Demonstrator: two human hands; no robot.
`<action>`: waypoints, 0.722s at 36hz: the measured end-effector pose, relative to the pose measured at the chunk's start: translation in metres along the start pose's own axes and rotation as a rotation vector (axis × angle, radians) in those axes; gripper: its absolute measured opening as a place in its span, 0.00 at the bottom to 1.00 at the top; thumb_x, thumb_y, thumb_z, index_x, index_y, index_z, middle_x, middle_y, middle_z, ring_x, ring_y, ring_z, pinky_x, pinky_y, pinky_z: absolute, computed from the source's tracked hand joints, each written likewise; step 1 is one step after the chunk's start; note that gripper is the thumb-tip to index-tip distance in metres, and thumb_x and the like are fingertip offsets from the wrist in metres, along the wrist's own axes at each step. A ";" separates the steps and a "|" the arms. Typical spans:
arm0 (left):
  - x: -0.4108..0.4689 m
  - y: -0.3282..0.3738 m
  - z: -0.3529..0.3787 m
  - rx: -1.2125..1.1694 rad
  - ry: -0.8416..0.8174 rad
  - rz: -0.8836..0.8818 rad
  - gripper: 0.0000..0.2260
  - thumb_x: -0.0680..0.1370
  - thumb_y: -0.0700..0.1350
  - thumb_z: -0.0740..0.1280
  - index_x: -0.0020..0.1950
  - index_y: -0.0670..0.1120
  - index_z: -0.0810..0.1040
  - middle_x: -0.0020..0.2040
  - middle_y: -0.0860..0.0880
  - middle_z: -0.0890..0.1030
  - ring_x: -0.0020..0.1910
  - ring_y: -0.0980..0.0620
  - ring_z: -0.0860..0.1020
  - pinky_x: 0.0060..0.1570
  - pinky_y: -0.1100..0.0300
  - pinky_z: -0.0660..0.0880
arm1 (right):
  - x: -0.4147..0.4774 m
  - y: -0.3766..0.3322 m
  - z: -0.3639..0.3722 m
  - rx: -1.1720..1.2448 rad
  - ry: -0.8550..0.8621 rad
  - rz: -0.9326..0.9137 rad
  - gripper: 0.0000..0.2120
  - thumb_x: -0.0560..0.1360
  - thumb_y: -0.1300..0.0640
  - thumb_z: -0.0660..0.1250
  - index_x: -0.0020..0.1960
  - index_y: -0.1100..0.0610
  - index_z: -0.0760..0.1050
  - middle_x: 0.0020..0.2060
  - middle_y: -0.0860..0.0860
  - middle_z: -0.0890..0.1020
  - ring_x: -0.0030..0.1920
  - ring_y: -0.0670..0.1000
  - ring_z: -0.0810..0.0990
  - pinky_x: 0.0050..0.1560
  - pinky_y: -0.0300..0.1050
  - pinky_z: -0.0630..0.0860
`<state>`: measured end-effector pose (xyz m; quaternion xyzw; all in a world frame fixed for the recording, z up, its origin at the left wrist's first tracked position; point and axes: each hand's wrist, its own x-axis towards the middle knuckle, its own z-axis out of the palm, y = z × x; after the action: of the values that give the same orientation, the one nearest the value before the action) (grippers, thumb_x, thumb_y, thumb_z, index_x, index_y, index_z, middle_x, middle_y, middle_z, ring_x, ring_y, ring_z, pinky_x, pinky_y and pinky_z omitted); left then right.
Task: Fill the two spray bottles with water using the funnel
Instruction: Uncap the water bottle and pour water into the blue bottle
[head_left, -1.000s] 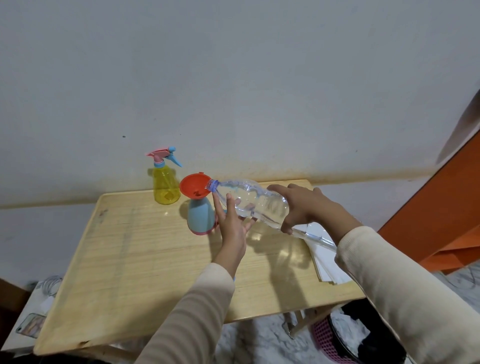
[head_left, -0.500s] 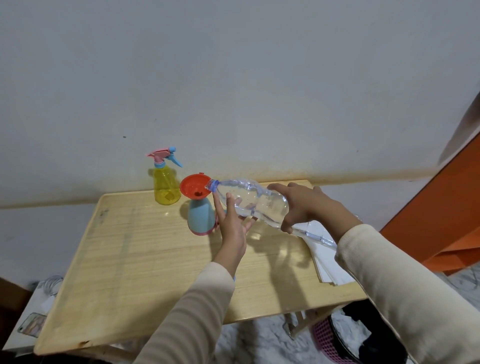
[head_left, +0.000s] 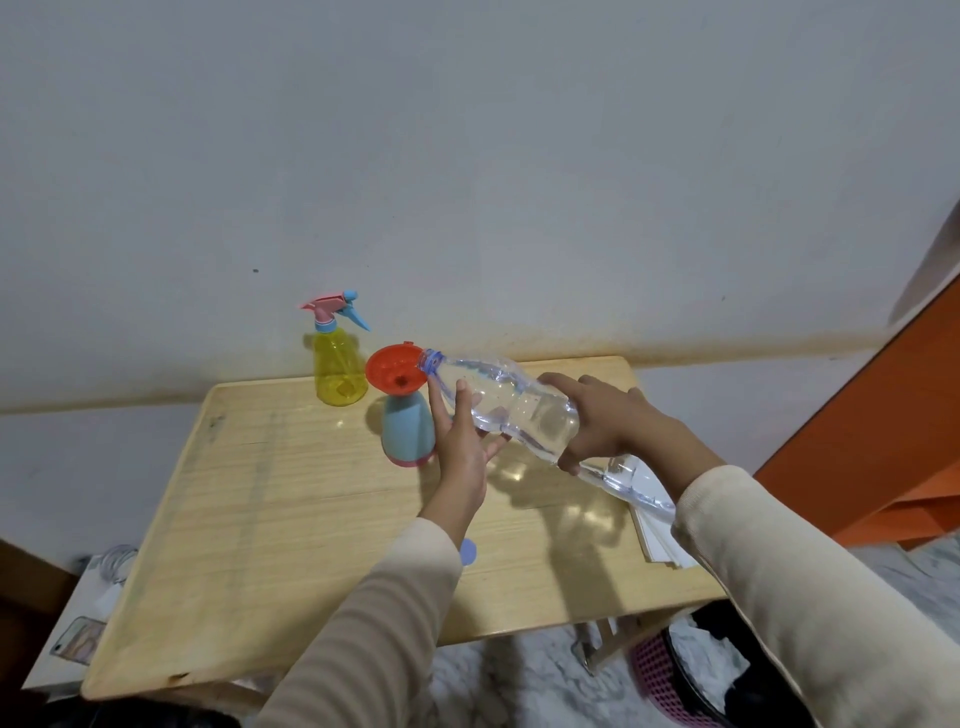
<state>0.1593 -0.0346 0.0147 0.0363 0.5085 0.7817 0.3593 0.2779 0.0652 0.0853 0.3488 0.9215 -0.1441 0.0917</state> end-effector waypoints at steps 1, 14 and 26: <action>0.000 0.001 -0.001 0.017 0.000 0.004 0.26 0.79 0.56 0.62 0.73 0.67 0.54 0.64 0.46 0.74 0.62 0.43 0.76 0.45 0.52 0.79 | 0.000 0.001 0.003 0.023 0.002 0.001 0.50 0.58 0.50 0.76 0.72 0.40 0.51 0.55 0.50 0.71 0.56 0.56 0.74 0.53 0.50 0.63; -0.004 0.024 0.020 0.343 -0.276 0.260 0.26 0.80 0.52 0.62 0.72 0.69 0.52 0.67 0.51 0.68 0.62 0.49 0.74 0.47 0.58 0.76 | -0.010 0.024 0.056 0.522 0.238 -0.024 0.54 0.56 0.51 0.79 0.72 0.35 0.51 0.58 0.47 0.70 0.52 0.47 0.71 0.58 0.57 0.72; -0.007 0.023 0.081 0.764 -0.582 0.612 0.28 0.80 0.48 0.63 0.76 0.59 0.52 0.66 0.57 0.65 0.62 0.72 0.65 0.62 0.71 0.64 | -0.001 0.057 0.068 0.800 0.475 -0.024 0.57 0.60 0.53 0.81 0.75 0.45 0.45 0.62 0.49 0.65 0.61 0.46 0.68 0.58 0.39 0.65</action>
<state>0.1869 0.0183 0.0751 0.5233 0.6015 0.5684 0.2031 0.3213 0.0826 0.0098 0.3693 0.7930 -0.4054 -0.2655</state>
